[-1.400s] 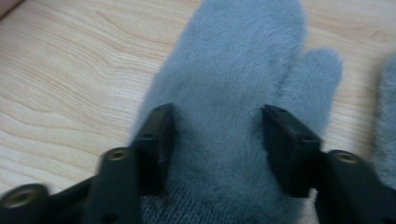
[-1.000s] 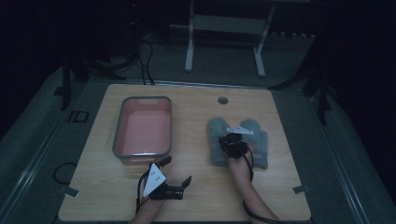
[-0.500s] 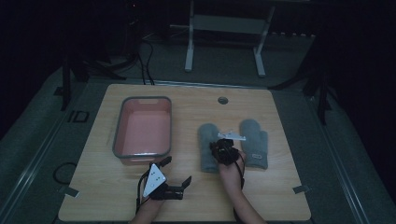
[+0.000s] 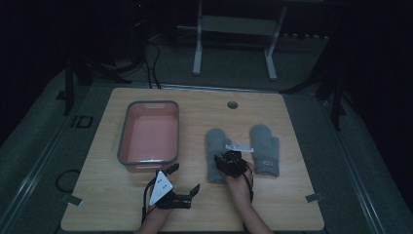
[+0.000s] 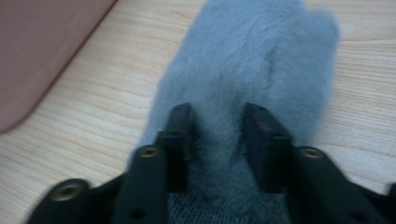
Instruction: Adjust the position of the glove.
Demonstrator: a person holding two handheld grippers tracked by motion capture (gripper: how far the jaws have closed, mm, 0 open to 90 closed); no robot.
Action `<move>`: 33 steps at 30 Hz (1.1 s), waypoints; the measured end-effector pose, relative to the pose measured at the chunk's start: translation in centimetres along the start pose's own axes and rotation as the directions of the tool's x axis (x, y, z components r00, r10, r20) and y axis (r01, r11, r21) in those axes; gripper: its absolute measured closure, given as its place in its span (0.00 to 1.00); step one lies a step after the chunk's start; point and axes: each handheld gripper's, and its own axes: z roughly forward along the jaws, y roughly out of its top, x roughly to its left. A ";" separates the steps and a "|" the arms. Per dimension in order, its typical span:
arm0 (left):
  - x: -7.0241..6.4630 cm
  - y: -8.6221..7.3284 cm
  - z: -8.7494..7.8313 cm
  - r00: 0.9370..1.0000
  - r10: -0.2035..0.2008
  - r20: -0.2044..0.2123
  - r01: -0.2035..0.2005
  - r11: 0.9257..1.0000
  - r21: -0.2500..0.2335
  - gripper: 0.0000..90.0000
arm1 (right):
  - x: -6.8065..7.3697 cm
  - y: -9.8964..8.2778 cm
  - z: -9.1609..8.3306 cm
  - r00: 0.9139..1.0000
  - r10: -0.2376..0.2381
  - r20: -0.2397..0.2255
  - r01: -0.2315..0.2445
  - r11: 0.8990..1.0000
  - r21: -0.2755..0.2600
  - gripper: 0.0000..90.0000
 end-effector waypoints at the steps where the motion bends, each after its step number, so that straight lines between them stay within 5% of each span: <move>1: 0.0 0.0 0.0 1.000 0.000 0.000 0.000 1.000 0.000 0.00 | 0.0 0.2 -0.2 1.000 -0.005 -0.003 0.005 1.000 -0.001 0.58; 5: 0.0 0.0 0.0 1.000 -0.001 0.002 0.001 1.000 0.001 0.00 | -0.5 1.3 -1.1 0.999 -0.046 0.000 0.046 0.999 0.002 0.49; 9: 0.0 0.0 0.0 1.000 0.000 0.002 0.000 1.000 0.001 0.00 | -2.2 2.4 -2.2 1.000 -0.025 0.014 0.025 1.000 -0.016 0.50; 18: 0.0 0.0 0.0 1.000 -0.002 0.001 0.002 1.000 0.002 0.00 | -7.8 4.3 -5.6 0.988 0.016 0.155 -0.003 0.997 -0.081 0.52; 27: 0.0 0.0 0.0 1.000 -0.003 0.000 0.003 1.000 0.000 0.00 | -13.3 3.5 -6.5 0.972 0.065 0.224 -0.056 0.997 -0.048 0.49; 33: 0.0 0.0 0.0 1.000 -0.005 -0.001 0.005 1.000 0.000 0.00 | -14.9 2.4 -5.5 0.973 0.101 0.209 -0.100 0.995 -0.016 0.45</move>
